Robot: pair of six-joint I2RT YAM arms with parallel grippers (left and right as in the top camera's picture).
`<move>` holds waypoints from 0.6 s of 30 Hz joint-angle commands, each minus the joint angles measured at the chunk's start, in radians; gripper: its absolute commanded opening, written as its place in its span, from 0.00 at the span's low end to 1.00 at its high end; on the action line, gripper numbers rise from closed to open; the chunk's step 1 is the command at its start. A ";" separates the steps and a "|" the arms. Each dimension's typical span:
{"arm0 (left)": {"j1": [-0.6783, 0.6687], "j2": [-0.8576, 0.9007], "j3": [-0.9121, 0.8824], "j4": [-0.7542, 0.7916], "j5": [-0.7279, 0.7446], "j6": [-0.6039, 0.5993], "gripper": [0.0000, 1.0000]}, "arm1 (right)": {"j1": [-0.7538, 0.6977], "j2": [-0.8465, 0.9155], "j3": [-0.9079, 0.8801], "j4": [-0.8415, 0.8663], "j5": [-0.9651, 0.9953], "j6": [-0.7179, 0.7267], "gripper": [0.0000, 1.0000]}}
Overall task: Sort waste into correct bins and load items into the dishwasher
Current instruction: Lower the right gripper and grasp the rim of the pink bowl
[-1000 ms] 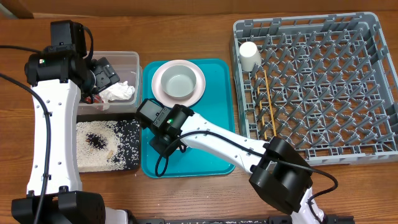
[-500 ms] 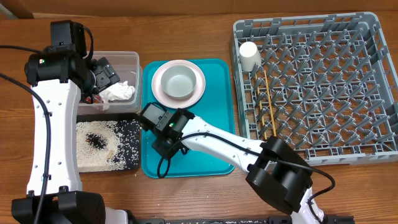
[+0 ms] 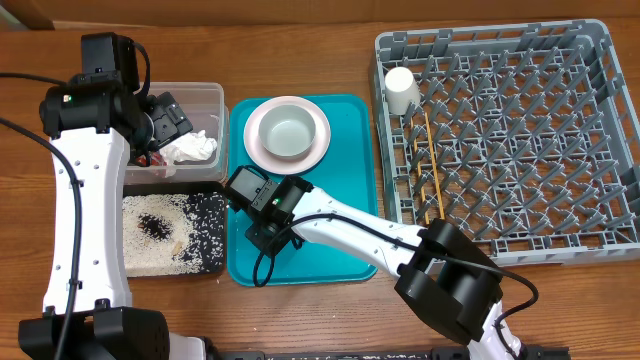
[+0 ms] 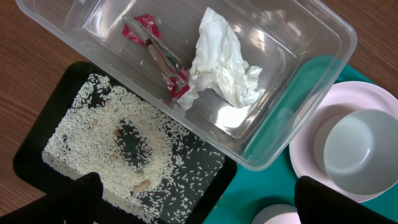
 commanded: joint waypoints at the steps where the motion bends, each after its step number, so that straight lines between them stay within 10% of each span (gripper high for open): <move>1: 0.003 0.006 0.014 0.001 -0.006 0.008 1.00 | -0.001 0.002 -0.002 0.002 0.008 0.001 0.08; 18: 0.003 0.006 0.014 0.001 -0.006 0.008 1.00 | -0.007 -0.021 0.093 -0.075 0.005 0.005 0.04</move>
